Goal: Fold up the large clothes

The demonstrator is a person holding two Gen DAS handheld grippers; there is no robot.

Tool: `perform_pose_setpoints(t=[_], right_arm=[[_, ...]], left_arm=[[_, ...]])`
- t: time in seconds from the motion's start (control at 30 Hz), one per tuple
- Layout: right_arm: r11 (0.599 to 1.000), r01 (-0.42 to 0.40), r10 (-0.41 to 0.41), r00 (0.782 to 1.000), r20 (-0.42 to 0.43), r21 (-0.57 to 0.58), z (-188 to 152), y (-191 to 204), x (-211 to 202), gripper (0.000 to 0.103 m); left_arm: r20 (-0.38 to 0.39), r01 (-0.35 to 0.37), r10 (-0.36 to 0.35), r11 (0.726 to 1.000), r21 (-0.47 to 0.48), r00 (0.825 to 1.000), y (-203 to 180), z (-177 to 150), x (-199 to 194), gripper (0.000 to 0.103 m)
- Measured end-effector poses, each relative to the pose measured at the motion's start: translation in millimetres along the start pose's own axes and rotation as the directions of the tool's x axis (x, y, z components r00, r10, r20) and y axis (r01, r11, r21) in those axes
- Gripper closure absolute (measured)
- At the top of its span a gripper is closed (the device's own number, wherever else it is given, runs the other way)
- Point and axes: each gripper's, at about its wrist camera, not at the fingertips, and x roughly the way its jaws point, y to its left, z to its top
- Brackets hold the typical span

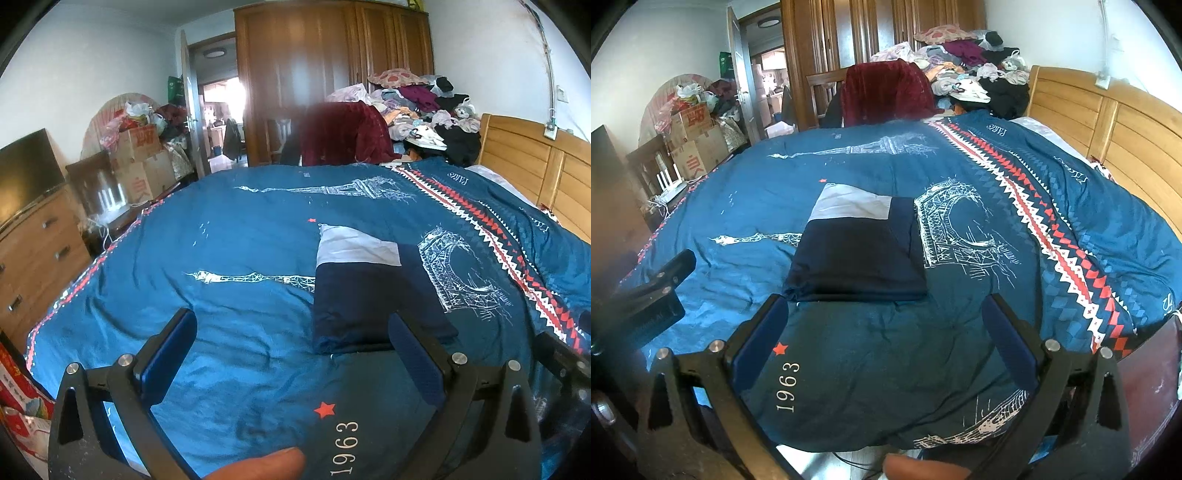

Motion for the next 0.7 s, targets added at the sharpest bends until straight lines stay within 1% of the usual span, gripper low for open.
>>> perform_pose_setpoints(t=[0.27,0.7], right_arm=[[1.000,-0.010,0.010,1.000,-0.006,0.005,-0.1,-0.7,2.2,0.000],[1.000,-0.015,0.015,1.000,-0.002,0.001,0.4,0.4,4.3,0.000]], left_arm=[[0.015,0.003,-0.003,1.000,0.014,1.000,-2.0,-1.6,-1.8,0.000],[0.005,0.000,0.000,1.000,0.016,1.000,-1.4,-1.3,1.1,0.000]])
